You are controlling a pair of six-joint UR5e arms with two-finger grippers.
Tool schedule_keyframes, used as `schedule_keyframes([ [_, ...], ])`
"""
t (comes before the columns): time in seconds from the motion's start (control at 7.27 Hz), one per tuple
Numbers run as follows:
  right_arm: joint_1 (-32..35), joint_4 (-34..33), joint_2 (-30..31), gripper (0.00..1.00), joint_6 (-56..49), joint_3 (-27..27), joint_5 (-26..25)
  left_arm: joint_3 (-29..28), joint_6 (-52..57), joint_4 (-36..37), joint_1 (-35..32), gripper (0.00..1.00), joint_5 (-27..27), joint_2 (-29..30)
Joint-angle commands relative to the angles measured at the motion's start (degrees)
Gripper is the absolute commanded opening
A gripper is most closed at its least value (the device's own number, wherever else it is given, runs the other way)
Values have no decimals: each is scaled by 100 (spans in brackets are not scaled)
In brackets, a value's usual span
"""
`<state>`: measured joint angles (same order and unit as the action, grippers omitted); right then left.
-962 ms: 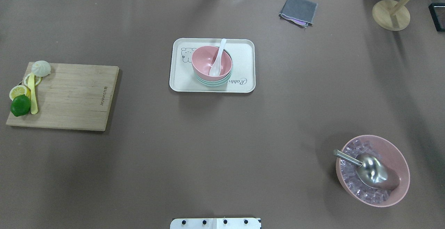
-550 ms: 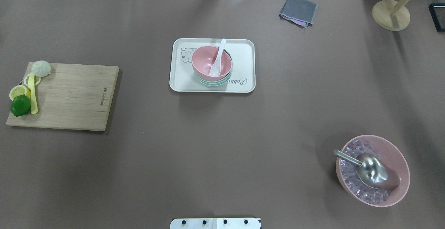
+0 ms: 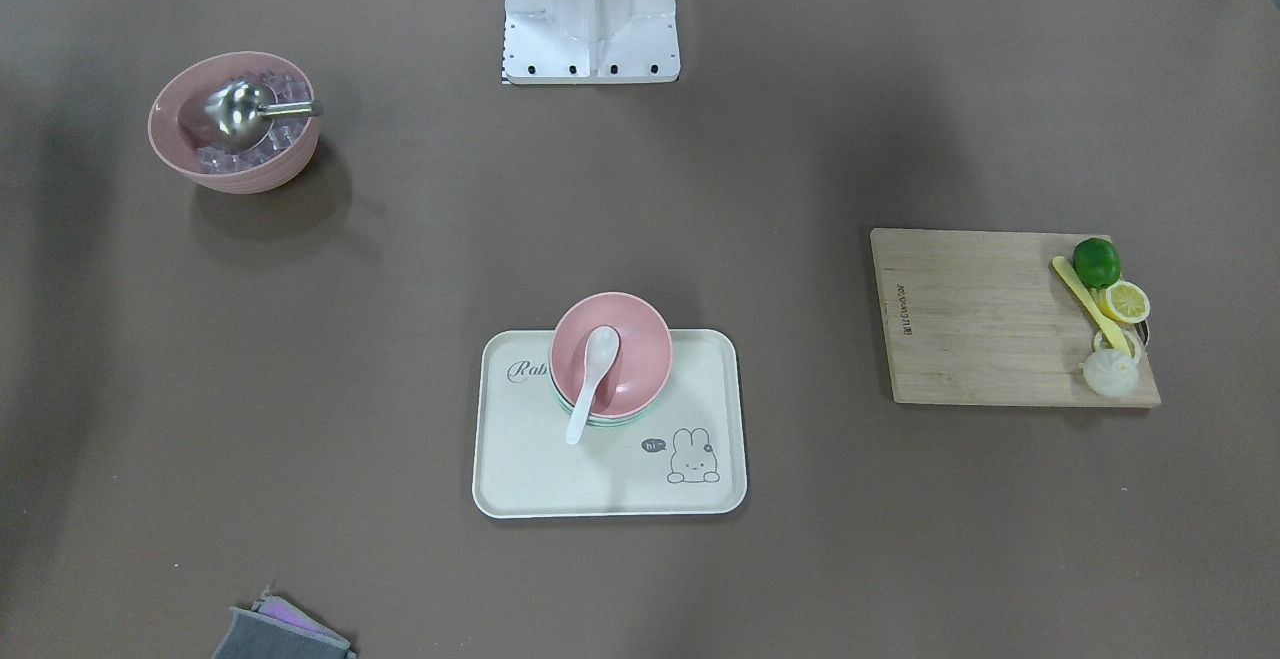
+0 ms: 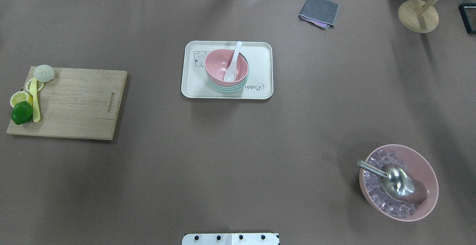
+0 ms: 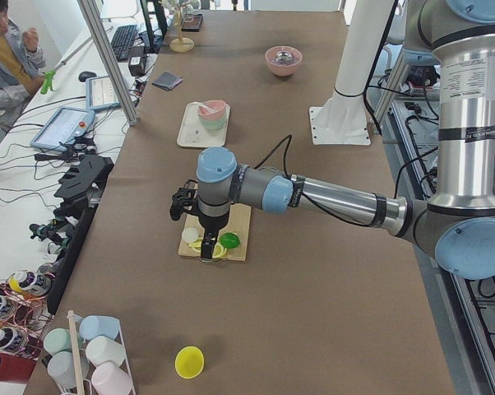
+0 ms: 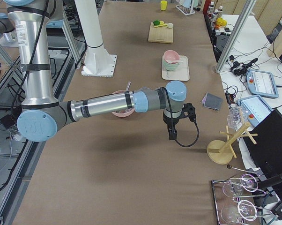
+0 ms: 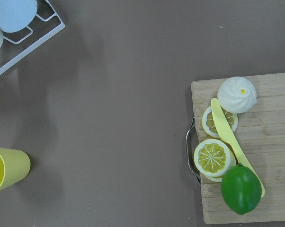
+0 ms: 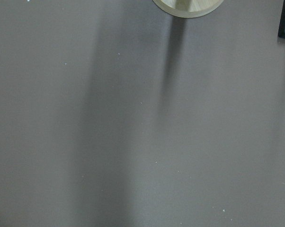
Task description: Stack pink bowl on green and place spoon
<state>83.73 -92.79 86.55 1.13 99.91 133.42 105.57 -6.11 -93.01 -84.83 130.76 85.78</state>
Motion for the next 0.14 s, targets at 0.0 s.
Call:
schedule_keyframes([
  [0.0, -6, 16, 20, 100, -7, -51, -26, 25, -31, 28, 10, 98, 386, 8],
])
